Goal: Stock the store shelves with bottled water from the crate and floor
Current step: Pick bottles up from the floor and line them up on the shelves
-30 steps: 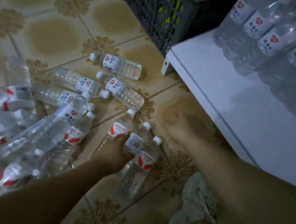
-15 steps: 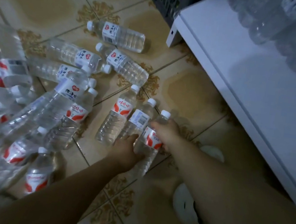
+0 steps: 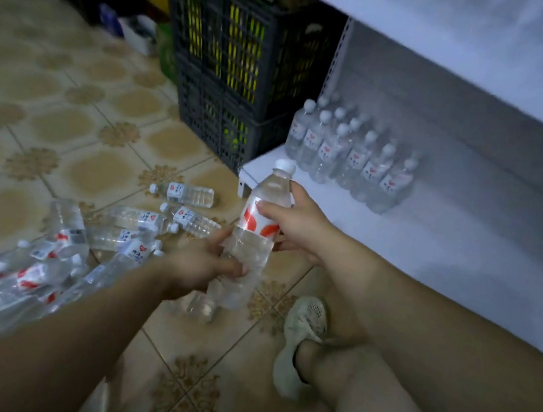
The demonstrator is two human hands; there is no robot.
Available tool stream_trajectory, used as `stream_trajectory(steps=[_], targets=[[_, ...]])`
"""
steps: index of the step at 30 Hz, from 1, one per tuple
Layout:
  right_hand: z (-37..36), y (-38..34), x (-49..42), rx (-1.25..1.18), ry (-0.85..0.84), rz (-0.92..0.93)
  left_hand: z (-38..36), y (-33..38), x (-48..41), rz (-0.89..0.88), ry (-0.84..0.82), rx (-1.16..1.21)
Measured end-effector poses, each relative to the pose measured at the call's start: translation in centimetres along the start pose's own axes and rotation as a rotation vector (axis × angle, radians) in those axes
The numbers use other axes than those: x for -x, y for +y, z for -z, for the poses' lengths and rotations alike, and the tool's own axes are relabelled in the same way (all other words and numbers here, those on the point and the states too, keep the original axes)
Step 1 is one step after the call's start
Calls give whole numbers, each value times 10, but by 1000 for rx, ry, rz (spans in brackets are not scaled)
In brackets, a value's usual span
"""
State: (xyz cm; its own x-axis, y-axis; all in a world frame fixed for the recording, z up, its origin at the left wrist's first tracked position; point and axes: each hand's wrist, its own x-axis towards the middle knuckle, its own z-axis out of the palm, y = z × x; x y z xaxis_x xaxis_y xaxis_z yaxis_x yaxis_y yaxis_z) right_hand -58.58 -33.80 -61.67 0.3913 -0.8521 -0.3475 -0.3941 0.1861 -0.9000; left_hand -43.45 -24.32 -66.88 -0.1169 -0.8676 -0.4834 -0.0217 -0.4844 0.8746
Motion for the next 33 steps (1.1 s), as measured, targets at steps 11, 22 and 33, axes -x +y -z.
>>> stream_trajectory(steps=[11,22,33], targets=[[50,-146,135,-40,177,522,-59,146,146,-428,158,-148],[97,-201,195,42,183,501,-87,209,158,-541,107,-187],[173,-210,199,-73,422,422,-130,295,93,-572,-145,-273]])
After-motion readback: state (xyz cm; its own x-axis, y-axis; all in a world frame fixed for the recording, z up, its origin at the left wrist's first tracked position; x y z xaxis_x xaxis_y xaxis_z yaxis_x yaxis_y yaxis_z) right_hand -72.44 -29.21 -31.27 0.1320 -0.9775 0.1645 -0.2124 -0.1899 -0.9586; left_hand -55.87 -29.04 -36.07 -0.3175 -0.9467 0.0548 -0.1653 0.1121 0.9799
